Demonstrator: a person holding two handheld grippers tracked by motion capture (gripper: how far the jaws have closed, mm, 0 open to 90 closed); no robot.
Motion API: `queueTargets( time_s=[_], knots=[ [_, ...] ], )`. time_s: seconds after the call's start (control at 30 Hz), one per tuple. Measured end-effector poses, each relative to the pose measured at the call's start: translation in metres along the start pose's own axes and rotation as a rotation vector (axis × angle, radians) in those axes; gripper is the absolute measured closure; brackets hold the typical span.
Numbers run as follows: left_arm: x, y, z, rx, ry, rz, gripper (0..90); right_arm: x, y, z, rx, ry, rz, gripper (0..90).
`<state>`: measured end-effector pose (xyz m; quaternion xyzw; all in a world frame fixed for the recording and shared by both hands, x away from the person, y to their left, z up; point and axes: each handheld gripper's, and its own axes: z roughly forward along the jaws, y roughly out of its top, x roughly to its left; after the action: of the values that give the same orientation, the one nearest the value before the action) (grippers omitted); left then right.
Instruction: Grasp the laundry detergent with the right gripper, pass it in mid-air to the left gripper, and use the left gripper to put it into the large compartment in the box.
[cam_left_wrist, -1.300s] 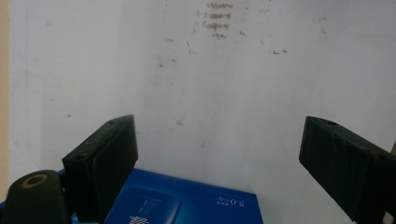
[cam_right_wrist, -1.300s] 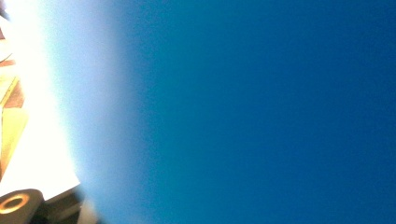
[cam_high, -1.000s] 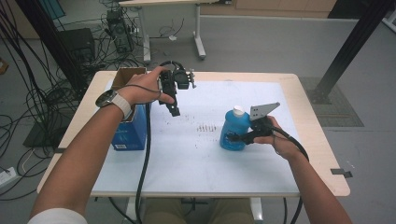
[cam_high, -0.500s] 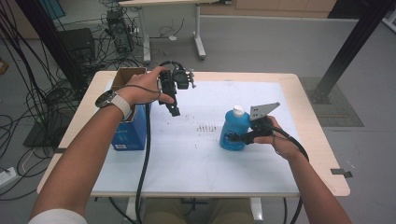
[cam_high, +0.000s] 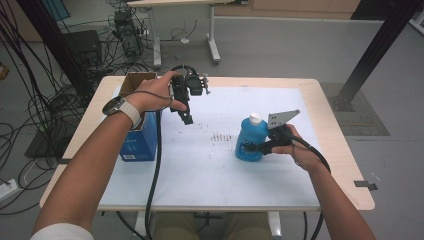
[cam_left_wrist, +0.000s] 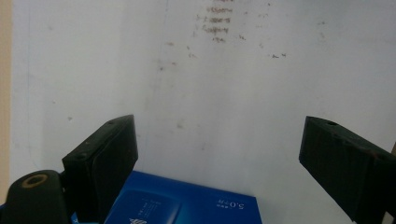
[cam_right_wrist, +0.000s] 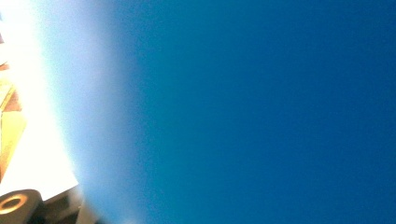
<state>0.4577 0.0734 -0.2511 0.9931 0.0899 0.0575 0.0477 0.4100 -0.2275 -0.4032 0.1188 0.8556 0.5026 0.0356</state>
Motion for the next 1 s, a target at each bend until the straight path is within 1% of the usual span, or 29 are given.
queueTargets(
  time_s=[0.13, 1.0],
  knots=[
    [0.0004, 0.0004, 0.0002, 0.000, -0.001, 0.005, 11.9, -0.0003, 0.0000, 0.0001, -0.001, 0.001, 0.000, 43.3],
    [0.0001, 0.0007, -0.0005, 0.004, 0.003, 0.005, 11.9, -0.0005, -0.0001, 0.0000, 0.001, 0.002, -0.001, 43.2]
  ],
)
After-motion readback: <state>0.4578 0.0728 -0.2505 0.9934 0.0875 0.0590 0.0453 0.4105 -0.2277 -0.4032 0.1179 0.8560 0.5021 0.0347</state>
